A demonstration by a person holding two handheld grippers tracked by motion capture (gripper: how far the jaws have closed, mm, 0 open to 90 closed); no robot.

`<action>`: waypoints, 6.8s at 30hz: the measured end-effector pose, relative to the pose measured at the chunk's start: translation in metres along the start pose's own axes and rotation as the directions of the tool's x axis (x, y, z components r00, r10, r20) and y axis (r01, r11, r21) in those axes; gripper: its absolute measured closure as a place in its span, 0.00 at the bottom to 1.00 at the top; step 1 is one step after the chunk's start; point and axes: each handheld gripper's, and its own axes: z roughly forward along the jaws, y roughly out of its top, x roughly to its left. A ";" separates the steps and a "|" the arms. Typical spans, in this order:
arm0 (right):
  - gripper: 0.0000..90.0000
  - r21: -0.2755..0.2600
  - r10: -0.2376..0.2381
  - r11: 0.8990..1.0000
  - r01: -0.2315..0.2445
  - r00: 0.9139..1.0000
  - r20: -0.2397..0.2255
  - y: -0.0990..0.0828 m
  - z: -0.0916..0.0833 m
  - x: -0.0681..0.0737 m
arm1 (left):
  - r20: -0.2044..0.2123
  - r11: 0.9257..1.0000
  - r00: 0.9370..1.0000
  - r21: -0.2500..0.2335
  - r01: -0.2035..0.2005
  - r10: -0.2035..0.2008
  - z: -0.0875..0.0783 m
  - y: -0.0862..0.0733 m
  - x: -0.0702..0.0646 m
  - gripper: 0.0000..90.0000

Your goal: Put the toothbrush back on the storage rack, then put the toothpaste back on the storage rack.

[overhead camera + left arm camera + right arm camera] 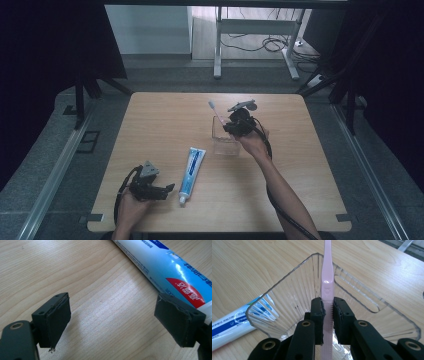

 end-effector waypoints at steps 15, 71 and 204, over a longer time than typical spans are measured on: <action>0.87 0.078 -0.021 0.997 0.023 1.000 -0.021 0.000 0.005 0.000 | 0.000 1.000 1.000 0.001 -0.001 0.001 0.000 0.000 -0.001 0.15; 0.32 -0.021 -0.042 0.999 0.041 0.998 -0.039 -0.012 -0.034 0.011 | 0.002 1.000 1.000 -0.001 0.007 -0.007 0.001 0.001 -0.002 0.15; 0.05 -0.042 -0.015 0.999 0.016 1.000 0.025 -0.214 -0.087 0.012 | 0.088 0.998 0.995 -0.026 0.059 -0.057 -0.016 0.026 -0.014 0.77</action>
